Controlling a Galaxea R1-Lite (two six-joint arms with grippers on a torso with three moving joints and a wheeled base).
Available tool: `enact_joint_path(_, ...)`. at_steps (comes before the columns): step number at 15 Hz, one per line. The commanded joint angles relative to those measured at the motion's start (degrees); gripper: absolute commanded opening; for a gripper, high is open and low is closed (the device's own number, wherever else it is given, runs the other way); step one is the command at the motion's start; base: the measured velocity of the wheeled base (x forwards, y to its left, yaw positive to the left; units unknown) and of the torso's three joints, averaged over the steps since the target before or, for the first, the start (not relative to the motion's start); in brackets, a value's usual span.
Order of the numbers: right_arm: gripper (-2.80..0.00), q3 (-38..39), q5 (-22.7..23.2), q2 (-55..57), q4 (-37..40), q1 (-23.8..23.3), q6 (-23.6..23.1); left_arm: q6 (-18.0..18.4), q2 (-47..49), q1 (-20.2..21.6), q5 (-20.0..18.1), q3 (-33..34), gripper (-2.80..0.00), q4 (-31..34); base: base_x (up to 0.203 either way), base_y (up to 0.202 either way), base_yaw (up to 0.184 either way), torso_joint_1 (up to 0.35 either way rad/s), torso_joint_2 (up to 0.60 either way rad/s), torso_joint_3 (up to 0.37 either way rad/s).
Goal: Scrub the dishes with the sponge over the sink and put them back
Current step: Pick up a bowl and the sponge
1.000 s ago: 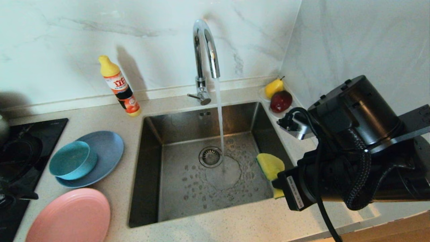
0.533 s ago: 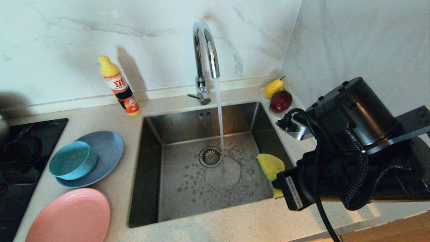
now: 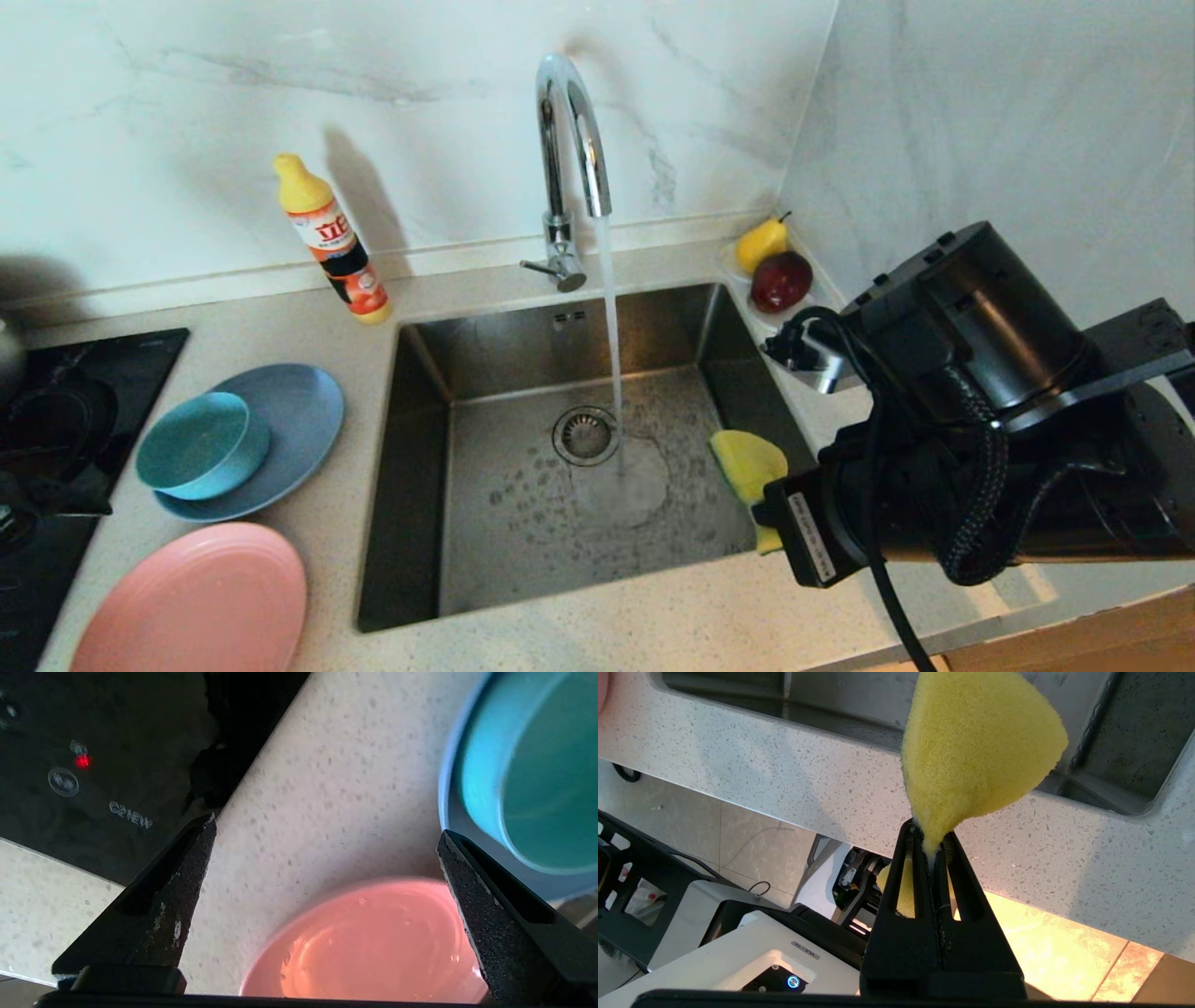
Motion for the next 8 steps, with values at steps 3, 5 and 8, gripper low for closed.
enact_joint_path(3, -2.8, -0.3, -0.1, 0.0, 0.2, 0.0, 0.1, -0.2, 1.1, -0.4, -0.2, -0.7, 0.0, 0.1, 0.0, 0.0, 0.0, 0.0, 0.0, 0.0)
enact_joint_path(5, -2.8, -0.1, -0.6, -0.1, 0.2, 0.0, 0.1, -0.6, 0.9, -0.9, -0.1, -0.9, 0.0, 0.2, 0.0, 0.0, 0.0, 0.0, 0.0, 0.0)
enact_joint_path(8, -2.8, -0.1, -0.6, -0.2, 0.2, -0.1, 0.1, -3.8, -0.4, -0.9, -3.0, -2.1, 0.0, 0.2, 0.0, 0.0, 0.0, 0.0, 0.0, 0.0)
